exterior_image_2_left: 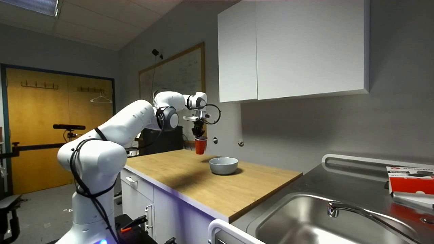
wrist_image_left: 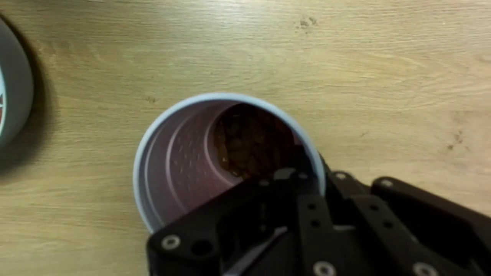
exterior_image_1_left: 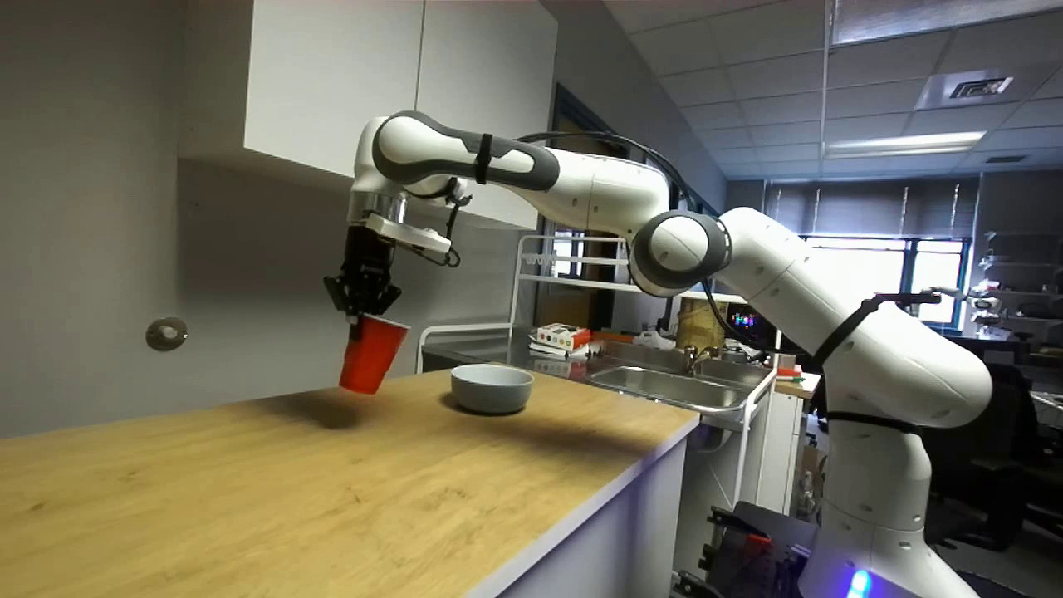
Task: Pour the contents of the orange cup into the grey bowl
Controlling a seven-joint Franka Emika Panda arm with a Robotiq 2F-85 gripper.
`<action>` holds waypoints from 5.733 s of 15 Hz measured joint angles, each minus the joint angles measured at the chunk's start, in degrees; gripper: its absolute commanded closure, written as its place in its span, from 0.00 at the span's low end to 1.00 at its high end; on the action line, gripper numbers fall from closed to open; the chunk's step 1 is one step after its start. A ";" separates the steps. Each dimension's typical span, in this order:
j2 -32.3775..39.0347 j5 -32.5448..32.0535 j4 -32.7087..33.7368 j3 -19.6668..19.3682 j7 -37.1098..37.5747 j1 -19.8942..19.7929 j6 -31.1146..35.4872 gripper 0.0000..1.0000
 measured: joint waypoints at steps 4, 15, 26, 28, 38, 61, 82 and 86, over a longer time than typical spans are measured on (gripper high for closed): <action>-4.31 2.73 -0.31 0.31 -0.16 -2.77 0.43 0.99; -8.50 22.58 -12.02 3.86 -16.41 -22.46 5.52 0.99; -22.15 45.14 -40.88 2.98 -28.79 -33.85 20.15 0.99; -24.90 51.38 -46.58 1.67 -31.32 -33.88 22.85 0.99; -40.02 78.17 -77.75 -4.57 -48.51 -30.06 34.83 0.99; -69.13 83.88 -103.58 3.21 -65.38 -18.82 56.72 0.99; -47.15 69.74 -77.98 -11.03 -66.05 -24.00 14.57 0.99; -44.06 74.67 -76.36 -11.59 -66.93 -25.28 7.86 0.99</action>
